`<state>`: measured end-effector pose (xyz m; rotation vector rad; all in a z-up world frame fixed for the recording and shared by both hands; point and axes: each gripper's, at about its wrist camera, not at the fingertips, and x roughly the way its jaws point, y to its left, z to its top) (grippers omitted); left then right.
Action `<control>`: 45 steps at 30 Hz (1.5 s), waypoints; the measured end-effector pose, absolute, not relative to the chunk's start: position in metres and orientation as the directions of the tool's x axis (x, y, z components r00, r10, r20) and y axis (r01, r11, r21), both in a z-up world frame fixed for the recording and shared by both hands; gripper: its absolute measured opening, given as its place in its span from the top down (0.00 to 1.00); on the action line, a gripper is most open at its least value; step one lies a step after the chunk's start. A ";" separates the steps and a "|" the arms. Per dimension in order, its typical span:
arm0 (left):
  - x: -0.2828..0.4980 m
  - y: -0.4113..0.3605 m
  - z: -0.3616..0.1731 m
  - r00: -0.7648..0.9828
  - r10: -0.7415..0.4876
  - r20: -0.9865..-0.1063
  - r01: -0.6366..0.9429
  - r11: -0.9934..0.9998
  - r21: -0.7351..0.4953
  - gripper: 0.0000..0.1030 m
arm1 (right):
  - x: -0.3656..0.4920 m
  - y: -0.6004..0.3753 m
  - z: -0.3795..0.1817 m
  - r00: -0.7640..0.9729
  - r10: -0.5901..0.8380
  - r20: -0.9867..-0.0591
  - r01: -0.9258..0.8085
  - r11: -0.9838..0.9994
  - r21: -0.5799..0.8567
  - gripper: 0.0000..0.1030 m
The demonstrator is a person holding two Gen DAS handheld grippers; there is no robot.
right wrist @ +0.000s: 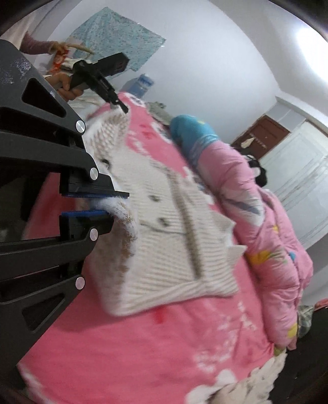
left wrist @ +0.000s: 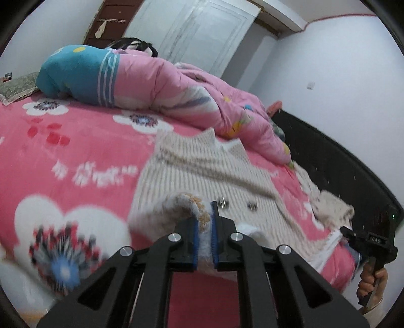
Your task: Fold large clothes
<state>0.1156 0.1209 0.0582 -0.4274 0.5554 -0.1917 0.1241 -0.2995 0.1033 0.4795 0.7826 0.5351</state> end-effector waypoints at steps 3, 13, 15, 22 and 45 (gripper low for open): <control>0.156 0.132 0.070 0.848 -0.268 -0.456 0.039 0.892 -0.451 0.93 | 0.163 -0.308 0.107 0.611 0.619 -0.494 -0.240 0.739 0.629 0.94; 0.281 0.135 0.034 0.818 -0.220 -0.532 -0.042 0.899 -0.436 0.55 | 0.252 -0.344 0.033 0.665 0.519 -0.538 -0.030 0.738 0.674 0.28; 0.278 0.139 0.030 0.822 -0.208 -0.530 -0.051 0.900 -0.433 0.48 | 0.241 -0.350 0.022 0.647 0.516 -0.562 -0.023 0.750 0.661 0.28; 0.224 0.150 0.031 0.807 -0.238 -0.540 -0.042 0.890 -0.455 0.42 | 0.176 -0.359 0.023 0.604 0.461 -0.650 -0.039 0.832 0.554 0.18; 0.164 0.124 -0.046 0.744 -0.400 -0.535 -0.043 0.770 -0.636 0.36 | 0.152 -0.339 -0.013 0.485 0.584 -0.651 0.055 0.723 0.689 0.12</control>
